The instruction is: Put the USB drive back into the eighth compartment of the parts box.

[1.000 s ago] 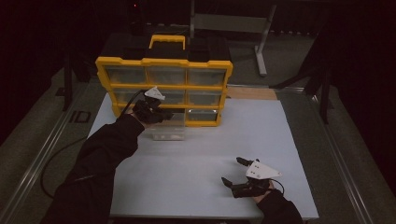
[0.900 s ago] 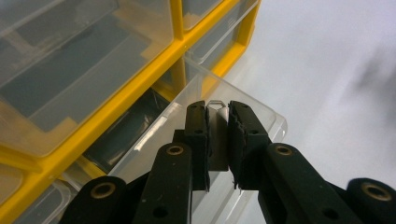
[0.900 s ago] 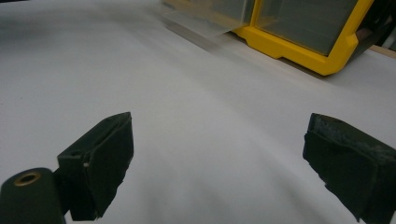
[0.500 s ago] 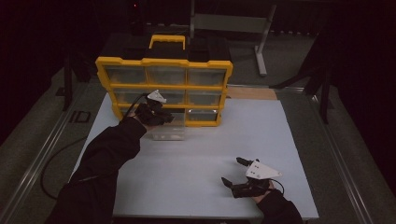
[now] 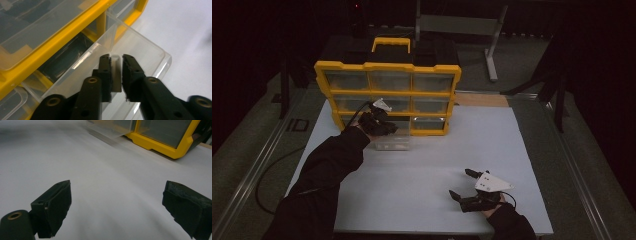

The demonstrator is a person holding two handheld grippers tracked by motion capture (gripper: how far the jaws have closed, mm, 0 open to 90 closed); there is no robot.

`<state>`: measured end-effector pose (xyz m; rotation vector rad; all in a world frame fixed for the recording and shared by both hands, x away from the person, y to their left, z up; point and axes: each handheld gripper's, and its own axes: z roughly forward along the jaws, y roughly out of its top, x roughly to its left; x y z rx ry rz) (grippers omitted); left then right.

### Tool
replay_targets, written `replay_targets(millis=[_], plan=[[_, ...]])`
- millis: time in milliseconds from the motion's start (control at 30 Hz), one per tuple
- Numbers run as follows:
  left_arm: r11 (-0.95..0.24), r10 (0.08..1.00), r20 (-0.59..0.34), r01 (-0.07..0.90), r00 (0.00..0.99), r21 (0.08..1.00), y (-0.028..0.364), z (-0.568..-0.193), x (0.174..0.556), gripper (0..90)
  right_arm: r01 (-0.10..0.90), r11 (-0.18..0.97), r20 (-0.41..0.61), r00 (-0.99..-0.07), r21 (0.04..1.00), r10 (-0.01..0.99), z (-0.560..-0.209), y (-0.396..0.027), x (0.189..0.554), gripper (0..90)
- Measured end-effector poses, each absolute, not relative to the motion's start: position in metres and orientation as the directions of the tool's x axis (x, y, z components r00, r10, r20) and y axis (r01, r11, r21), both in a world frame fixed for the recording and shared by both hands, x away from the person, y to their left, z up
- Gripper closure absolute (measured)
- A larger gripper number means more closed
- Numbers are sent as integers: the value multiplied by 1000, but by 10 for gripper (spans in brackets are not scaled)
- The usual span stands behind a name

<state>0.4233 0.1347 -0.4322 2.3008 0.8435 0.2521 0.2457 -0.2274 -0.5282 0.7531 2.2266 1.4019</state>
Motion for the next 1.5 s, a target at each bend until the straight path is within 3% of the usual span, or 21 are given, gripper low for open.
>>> replay_targets(millis=[200, 633, 1133, 1200, 1500], plan=[[-536, 650, -42, 497, 759, 682, 141, -424, 418, 535, 227, 352, -52, -773, 908, 632, -528, -228, 245, 90], [-516, 668, -37, 499, 743, 696, 151, -414, 409, 287, 225, 354, -56, -772, 908, 633, -528, -227, 245, 89], [-480, 683, -62, 511, 728, 713, 166, -409, 402, 108, 228, 351, -52, -770, 908, 636, -527, -227, 245, 89], [-476, 679, -69, 510, 731, 717, 169, -410, 401, 31, 228, 355, -55, -771, 907, 634, -528, -227, 246, 89], [-471, 662, -80, 496, 746, 730, 177, -409, 395, 4, 228, 354, -55, -769, 907, 636, -527, -228, 245, 89]])
